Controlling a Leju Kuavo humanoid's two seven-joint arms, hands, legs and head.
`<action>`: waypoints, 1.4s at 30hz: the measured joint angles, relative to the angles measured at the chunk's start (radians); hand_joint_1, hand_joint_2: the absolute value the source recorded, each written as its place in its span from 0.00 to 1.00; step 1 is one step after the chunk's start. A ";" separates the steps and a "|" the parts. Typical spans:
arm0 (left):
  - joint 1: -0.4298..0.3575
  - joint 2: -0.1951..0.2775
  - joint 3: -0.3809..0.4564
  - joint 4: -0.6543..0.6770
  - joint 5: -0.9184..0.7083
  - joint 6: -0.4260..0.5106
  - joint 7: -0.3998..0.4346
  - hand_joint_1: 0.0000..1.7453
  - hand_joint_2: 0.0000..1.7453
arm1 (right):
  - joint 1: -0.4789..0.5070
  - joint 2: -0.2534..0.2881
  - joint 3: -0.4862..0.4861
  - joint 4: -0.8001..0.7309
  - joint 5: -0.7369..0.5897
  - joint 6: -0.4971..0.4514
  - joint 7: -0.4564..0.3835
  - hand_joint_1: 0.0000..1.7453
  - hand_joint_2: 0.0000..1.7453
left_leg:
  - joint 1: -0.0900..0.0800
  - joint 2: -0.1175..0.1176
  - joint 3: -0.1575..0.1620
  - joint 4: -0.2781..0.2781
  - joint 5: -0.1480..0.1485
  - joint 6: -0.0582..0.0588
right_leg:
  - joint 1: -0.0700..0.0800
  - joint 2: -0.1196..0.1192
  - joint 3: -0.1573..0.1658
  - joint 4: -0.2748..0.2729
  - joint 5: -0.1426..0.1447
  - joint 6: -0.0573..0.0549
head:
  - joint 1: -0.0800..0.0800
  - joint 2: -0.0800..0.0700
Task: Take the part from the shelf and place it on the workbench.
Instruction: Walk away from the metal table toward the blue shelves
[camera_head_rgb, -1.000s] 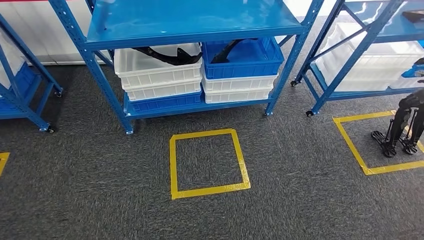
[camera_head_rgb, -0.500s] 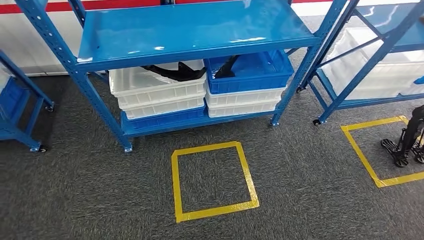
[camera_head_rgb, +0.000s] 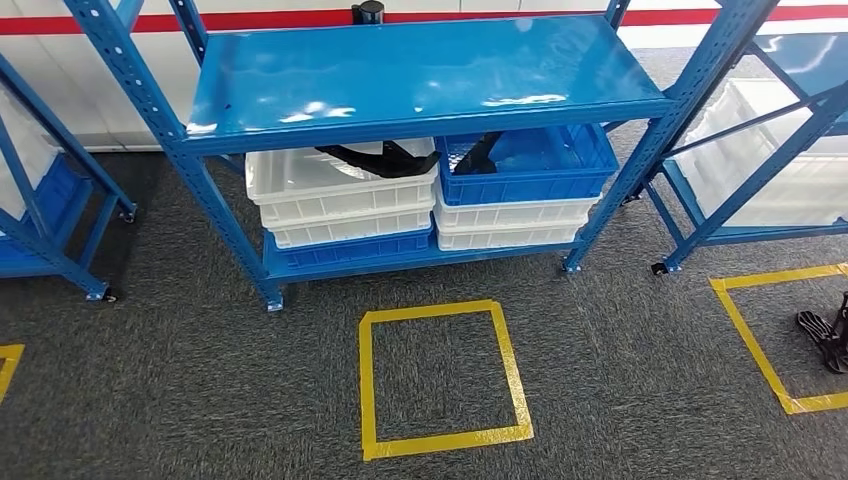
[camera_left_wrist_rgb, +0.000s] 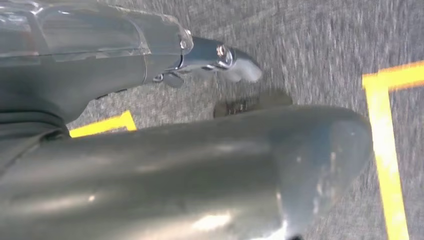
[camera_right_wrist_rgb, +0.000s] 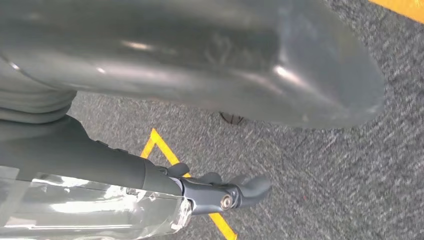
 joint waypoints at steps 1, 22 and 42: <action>0.001 0.000 0.000 0.000 0.000 0.000 0.000 0.00 0.00 | 0.002 0.000 0.000 0.000 0.000 0.000 0.000 0.00 0.00 | 0.001 0.000 0.003 -0.005 0.002 0.001 | -0.001 0.000 0.001 -0.001 0.001 0.007 | -0.003 0.000; 0.000 0.001 0.000 0.000 0.000 -0.008 -0.003 0.00 0.00 | 0.002 0.002 0.005 0.000 0.001 0.000 -0.013 0.00 0.50 | 0.000 0.000 0.018 -0.023 0.006 -0.014 | -0.001 0.000 0.012 -0.009 -0.002 -0.010 | -0.027 0.000; 0.045 -0.006 0.083 -0.007 -0.227 -0.018 0.061 0.00 1.00 | 0.043 0.006 0.039 -0.005 0.246 0.151 0.053 0.00 1.00 | 0.000 0.000 0.024 -0.025 0.003 -0.009 | -0.001 -0.001 0.024 -0.021 -0.001 -0.009 | -0.026 0.000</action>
